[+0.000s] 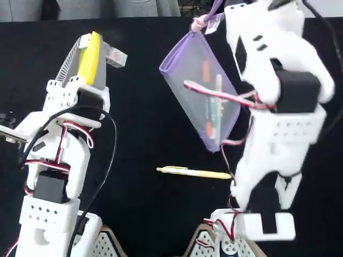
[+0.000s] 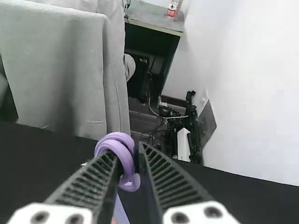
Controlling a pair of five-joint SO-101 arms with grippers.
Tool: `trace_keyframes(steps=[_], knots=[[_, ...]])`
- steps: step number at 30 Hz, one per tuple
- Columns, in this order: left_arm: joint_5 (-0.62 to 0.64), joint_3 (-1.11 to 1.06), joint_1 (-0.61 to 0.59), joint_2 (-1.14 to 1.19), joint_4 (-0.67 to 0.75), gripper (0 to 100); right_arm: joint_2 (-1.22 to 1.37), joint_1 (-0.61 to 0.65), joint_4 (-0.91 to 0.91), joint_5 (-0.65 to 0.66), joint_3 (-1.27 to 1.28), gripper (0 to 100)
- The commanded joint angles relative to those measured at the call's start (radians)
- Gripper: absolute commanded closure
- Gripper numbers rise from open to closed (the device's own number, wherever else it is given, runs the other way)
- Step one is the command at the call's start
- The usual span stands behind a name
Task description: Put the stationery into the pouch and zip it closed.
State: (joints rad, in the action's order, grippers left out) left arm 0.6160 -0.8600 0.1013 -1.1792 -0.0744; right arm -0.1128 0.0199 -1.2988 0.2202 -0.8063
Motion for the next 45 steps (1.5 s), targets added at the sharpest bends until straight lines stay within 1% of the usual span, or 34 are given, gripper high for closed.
trace_keyframes(steps=[1,3,6,9,14,18,23,28,35,39,43,45], knots=[[0.005,0.015,0.088,0.055,0.002,97,-0.102,-0.011,-0.021,-0.018,-0.054,98.7],[0.005,0.018,0.137,0.114,0.006,97,-0.119,-0.011,-0.028,-0.012,-0.053,98.7],[0.003,0.041,0.214,0.229,0.083,97,-0.139,-0.011,-0.046,-0.012,-0.059,98.7],[0.003,0.074,0.265,0.354,0.157,97,-0.163,-0.009,-0.052,-0.012,-0.054,98.7],[0.003,0.113,0.302,0.531,0.229,97,-0.196,-0.009,-0.068,-0.011,-0.054,98.7],[0.003,0.114,0.292,0.615,0.310,97,-0.217,-0.009,-0.083,-0.011,-0.056,98.7],[0.003,0.150,0.292,0.615,0.324,97,-0.220,-0.009,-0.083,-0.011,-0.054,98.7],[0.003,0.216,0.294,0.554,0.321,97,-0.220,-0.009,-0.084,-0.011,-0.054,98.7],[0.003,0.222,0.338,0.477,0.321,97,-0.219,-0.009,-0.084,-0.011,-0.054,98.6],[0.003,0.208,0.363,0.517,0.321,97,-0.219,-0.009,-0.084,-0.011,-0.054,98.6],[0.002,0.177,0.363,0.595,0.319,97,-0.222,-0.009,-0.084,-0.011,-0.054,98.6],[-0.032,0.148,0.366,0.621,0.321,97,-0.222,-0.009,-0.084,-0.011,-0.054,98.6]])
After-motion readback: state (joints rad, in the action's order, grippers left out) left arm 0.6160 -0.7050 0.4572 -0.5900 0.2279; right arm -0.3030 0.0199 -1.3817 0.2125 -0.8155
